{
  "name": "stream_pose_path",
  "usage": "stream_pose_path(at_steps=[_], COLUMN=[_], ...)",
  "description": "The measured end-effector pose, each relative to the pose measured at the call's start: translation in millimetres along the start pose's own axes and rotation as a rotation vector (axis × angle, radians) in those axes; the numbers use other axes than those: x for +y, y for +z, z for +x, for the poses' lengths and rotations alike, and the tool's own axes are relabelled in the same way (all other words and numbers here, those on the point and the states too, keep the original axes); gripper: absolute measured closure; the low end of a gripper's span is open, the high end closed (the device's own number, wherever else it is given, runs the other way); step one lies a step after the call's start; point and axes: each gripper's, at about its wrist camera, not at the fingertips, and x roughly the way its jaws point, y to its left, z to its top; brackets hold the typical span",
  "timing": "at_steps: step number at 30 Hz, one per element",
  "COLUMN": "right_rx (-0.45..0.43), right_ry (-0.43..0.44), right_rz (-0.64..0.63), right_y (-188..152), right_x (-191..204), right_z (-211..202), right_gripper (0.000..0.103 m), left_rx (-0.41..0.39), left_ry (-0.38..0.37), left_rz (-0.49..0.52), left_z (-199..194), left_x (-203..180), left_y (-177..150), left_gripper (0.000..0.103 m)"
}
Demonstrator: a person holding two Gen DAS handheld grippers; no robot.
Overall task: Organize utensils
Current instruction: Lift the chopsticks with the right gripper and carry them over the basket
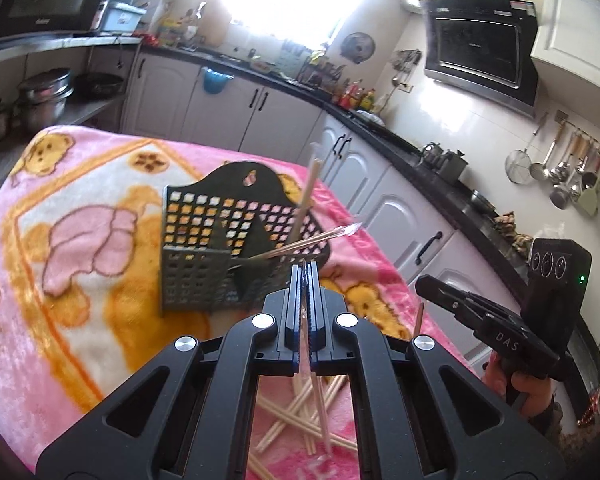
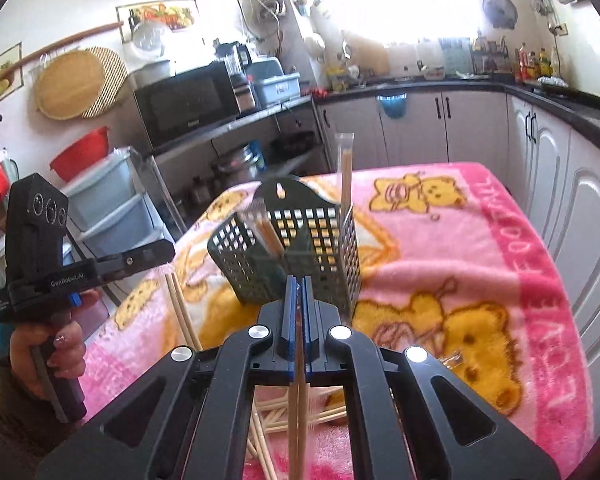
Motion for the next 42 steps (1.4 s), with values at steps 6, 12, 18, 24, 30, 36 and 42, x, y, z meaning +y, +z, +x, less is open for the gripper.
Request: stream_pose_path(at_steps=[6, 12, 18, 24, 30, 36, 42], right_rx=[-0.059, -0.099, -0.127, -0.147, -0.170, -0.191, -0.228], right_ry=[-0.011, -0.020, -0.024, -0.017, -0.001, 0.007, 0.022], right_rz=[-0.015, -0.026, -0.043, -0.061, -0.081, -0.099, -0.109], right_y=[12, 23, 30, 39, 52, 65, 82], right_x=[1, 5, 9, 17, 27, 37, 43], right_z=[-18, -28, -33, -34, -34, -36, -41], right_gripper=[0.100, 0.100, 0.100, 0.100, 0.100, 0.100, 0.100], left_rx=[-0.017, -0.038, -0.059, -0.078, -0.106, -0.134, -0.172], left_ry=[-0.027, -0.048, -0.064, -0.080, -0.087, -0.091, -0.090], left_rz=[0.034, 0.061, 0.089, 0.111, 0.145, 0.175, 0.195], left_z=[-5, -11, -16, -19, -25, -33, -39], left_x=[-14, -24, -33, -37, -47, -57, -64], left_y=[9, 17, 24, 34, 50, 68, 85], left_gripper=[0.102, 0.102, 0.102, 0.103, 0.103, 0.103, 0.103])
